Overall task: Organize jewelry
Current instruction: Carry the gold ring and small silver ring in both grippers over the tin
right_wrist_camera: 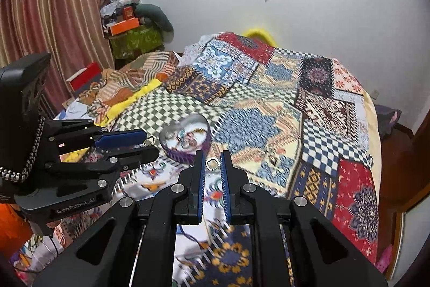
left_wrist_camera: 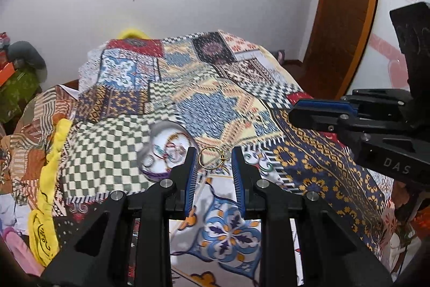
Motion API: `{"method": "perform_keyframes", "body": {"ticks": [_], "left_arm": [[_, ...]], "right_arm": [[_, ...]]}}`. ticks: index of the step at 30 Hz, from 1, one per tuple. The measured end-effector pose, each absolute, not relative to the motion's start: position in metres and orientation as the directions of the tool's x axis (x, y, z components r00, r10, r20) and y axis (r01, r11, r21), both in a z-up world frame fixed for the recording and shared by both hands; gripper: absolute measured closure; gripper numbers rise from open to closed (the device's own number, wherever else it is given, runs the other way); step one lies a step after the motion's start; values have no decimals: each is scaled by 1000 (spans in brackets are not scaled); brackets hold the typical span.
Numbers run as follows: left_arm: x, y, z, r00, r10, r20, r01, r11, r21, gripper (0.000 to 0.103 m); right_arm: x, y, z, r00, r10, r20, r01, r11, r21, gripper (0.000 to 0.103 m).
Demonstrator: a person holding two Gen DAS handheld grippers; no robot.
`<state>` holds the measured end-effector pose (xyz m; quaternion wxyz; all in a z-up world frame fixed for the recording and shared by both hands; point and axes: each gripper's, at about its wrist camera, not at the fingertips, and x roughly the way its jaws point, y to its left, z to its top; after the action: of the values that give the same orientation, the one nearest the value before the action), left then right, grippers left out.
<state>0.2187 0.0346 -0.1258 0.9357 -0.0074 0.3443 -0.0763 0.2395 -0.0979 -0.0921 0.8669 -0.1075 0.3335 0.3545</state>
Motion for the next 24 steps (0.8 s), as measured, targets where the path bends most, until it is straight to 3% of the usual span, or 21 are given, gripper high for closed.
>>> {"method": "perform_keyframes", "body": {"ticks": [11, 24], "left_arm": [[228, 77, -119, 780, -110, -616, 75, 994, -83, 79], [262, 112, -158, 727, -105, -679, 26, 992, -126, 79]], "right_arm": [[259, -61, -97, 500, 563, -658, -707, 704, 65, 93], [295, -26, -122, 443, 537, -718, -718, 692, 76, 93]]}}
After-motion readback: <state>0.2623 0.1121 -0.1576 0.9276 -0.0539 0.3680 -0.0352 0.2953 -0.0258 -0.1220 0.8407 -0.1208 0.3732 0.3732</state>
